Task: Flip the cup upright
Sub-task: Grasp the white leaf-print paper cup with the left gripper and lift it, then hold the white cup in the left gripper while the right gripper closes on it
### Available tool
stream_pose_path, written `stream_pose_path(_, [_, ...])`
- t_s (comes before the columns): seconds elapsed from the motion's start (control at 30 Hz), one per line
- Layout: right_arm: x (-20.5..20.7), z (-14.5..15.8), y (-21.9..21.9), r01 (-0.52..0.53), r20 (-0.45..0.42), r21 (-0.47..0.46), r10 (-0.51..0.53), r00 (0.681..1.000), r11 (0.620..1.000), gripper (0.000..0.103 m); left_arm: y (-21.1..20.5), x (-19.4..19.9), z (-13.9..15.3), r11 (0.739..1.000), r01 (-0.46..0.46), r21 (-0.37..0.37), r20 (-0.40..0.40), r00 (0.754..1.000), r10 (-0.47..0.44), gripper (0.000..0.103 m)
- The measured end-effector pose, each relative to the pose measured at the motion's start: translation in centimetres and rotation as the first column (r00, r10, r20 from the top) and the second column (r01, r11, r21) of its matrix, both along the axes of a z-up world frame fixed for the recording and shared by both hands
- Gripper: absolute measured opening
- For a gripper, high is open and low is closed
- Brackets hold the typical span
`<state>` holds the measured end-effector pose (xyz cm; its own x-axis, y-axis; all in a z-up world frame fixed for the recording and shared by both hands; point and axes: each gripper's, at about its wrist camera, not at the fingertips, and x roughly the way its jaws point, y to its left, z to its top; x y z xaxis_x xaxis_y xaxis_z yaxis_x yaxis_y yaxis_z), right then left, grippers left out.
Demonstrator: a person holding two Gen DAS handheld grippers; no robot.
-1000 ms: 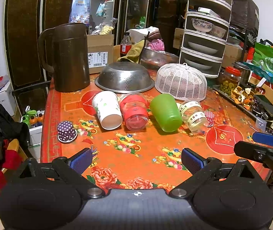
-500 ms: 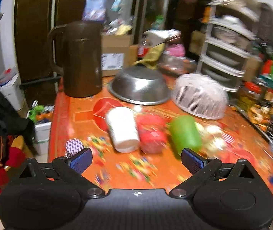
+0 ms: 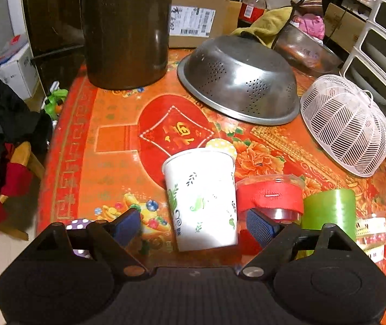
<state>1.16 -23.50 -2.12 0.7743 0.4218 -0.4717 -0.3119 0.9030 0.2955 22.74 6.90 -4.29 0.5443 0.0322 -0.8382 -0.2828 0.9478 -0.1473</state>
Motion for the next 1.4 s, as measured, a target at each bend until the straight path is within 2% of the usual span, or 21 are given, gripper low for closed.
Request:
stream_pose_path(0.17, [0.0,-0.2,-0.1,0.001,-0.006,0.0,-0.001,1.0,1.0,0.102,0.0,0.8,-1.0,1.0,-0.005,-0.006,-0.014,1.0,0.005,0.088])
stream_pose_path(0.3, [0.1,-0.3,-0.1,-0.001,-0.012,0.0,0.001,1.0,1.0,0.102,-0.3,1.0,-1.7,1.0,0.004,-0.001,-0.022,1.0,-0.004,0.083])
stream_pose_path(0.37, [0.2,-0.4,-0.1,-0.003,-0.014,0.003,0.003,1.0,1.0,0.102,-0.5,1.0,-1.9,1.0,0.015,0.003,-0.02,1.0,-0.015,0.073])
stream_pose_path(0.4, [0.3,-0.4,-0.1,-0.004,-0.015,0.005,0.004,1.0,1.0,0.102,-0.6,0.9,-2.0,1.0,0.019,0.005,-0.023,1.0,-0.019,0.061])
stream_pose_path(0.53, [0.3,-0.4,0.0,-0.011,-0.013,0.009,0.011,1.0,1.0,0.102,-1.2,-0.2,-1.2,0.998,0.035,0.046,-0.01,0.999,-0.034,0.061])
stream_pose_path(0.63, [0.4,-0.4,0.1,-0.021,-0.007,0.012,0.021,1.0,1.0,0.102,-1.5,-3.0,1.3,0.995,0.068,0.066,0.042,0.997,-0.071,0.061])
stream_pose_path(0.77, [0.5,-0.5,0.3,-0.038,-0.017,0.018,0.039,0.999,0.999,0.102,-2.7,-9.7,5.6,0.988,0.133,0.084,0.132,0.981,-0.144,0.061])
stream_pose_path(0.9, [0.5,-0.6,0.3,-0.046,-0.047,0.027,0.047,0.998,0.999,0.102,-5.5,-16.8,7.3,0.975,0.213,0.061,0.193,0.956,-0.221,0.061])
stream_pose_path(0.97, [0.3,-0.7,0.2,-0.043,-0.054,0.025,0.044,0.998,0.999,0.102,-7.4,-19.3,6.3,0.966,0.256,0.028,0.189,0.948,-0.256,0.061])
stream_pose_path(1.03, [-0.1,-0.8,0.1,-0.039,-0.055,0.014,0.04,0.998,0.999,0.102,-8.8,-20.6,4.4,0.963,0.267,-0.04,0.168,0.952,-0.257,0.061])
stream_pose_path(1.2, [-0.5,-0.9,0.0,-0.022,-0.075,-0.009,0.021,0.997,1.0,0.102,-10.7,-20.2,-0.5,0.957,0.229,-0.177,0.061,0.973,-0.221,0.061])
stream_pose_path(1.27, [-0.8,-0.8,0.0,-0.022,-0.079,-0.011,0.021,0.997,1.0,0.102,-11.4,-20.3,-1.4,0.955,0.232,-0.185,0.044,0.973,-0.228,0.061])
stream_pose_path(1.4, [-0.8,-1.0,0.0,-0.019,-0.109,-0.012,0.017,0.994,1.0,0.102,-12.6,-21.1,-1.9,0.96,0.236,-0.151,0.05,0.972,-0.231,0.061])
